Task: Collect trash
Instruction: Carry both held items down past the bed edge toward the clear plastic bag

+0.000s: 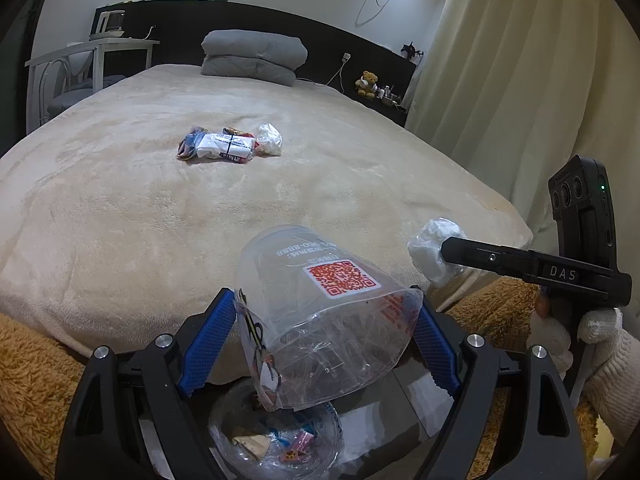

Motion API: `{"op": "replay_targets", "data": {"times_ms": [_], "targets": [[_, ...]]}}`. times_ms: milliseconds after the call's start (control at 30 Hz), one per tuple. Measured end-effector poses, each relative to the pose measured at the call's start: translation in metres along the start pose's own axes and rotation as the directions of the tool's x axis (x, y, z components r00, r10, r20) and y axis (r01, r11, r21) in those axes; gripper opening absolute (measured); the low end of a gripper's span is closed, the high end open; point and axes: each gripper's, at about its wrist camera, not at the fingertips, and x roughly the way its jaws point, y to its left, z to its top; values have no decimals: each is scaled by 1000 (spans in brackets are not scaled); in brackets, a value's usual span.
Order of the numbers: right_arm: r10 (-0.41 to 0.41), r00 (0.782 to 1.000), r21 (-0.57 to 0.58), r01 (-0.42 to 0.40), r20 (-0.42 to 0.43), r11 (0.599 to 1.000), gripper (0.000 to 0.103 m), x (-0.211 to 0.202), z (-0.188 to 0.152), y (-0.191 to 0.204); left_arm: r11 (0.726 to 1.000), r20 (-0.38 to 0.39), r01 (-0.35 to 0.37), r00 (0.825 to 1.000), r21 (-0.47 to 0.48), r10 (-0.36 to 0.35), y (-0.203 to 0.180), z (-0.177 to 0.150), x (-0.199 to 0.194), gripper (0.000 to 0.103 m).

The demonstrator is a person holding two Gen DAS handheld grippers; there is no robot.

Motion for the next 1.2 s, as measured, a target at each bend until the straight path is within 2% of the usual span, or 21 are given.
{"op": "replay_targets", "data": {"times_ms": [367,500,567,733,833,933,1033,1133,1200], "targets": [[-60,997,-2,60,-40,998,48,3,-32,16,999,-29,1,1000,-35,-2,5,-16,-10,83],[-71,996,-10,71,-56,997,49,6,-41,22,996,-69,17,997,-82,-23,12,-22,-8,83],[-84,993,-16,83,-77,996,49,10,-43,25,993,-95,42,994,-108,-53,15,-25,-5,83],[-125,979,-29,122,-162,992,49,27,-51,26,993,-154,39,987,-110,-56,15,-31,6,83],[-135,971,-33,131,-196,991,49,35,-55,25,991,-192,46,979,-126,-69,16,-36,13,83],[-152,955,-24,150,-256,988,49,46,-58,21,980,-227,88,965,-181,-129,20,-41,22,83],[-150,941,5,159,-304,987,49,58,-61,14,981,-272,63,956,-186,-113,20,-47,32,83],[-144,927,44,169,-345,985,49,68,-65,7,971,-308,73,940,-227,-143,23,-53,41,83],[-138,919,75,177,-369,981,49,73,-67,2,973,-344,44,931,-227,-122,24,-57,49,83]]}}
